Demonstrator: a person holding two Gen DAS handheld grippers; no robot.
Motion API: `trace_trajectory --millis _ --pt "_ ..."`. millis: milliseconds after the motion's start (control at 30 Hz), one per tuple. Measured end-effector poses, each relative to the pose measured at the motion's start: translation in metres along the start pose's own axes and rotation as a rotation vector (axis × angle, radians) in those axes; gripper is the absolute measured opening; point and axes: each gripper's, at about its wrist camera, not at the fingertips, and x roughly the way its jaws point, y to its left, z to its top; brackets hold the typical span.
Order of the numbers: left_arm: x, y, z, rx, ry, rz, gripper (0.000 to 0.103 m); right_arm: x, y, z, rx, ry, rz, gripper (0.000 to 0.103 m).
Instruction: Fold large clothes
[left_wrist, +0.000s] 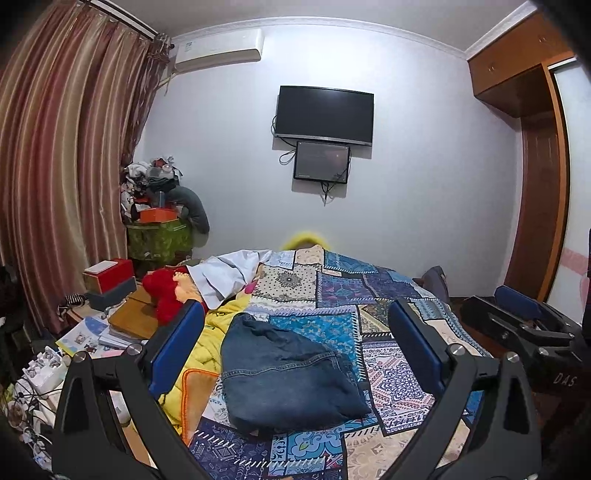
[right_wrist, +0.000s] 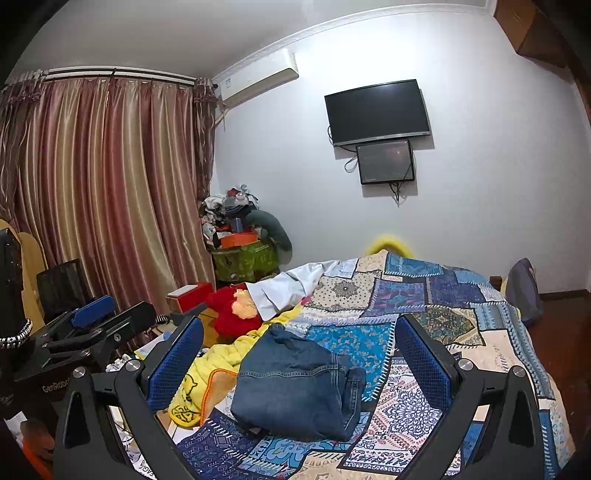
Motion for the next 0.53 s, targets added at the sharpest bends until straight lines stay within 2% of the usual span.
trace_trajectory --millis 533 --pt "-0.0031 -0.0033 0.0021 0.002 -0.006 -0.006 0.1 -0.0008 -0.0018 0.0006 0.002 -0.002 0.001 0.103"
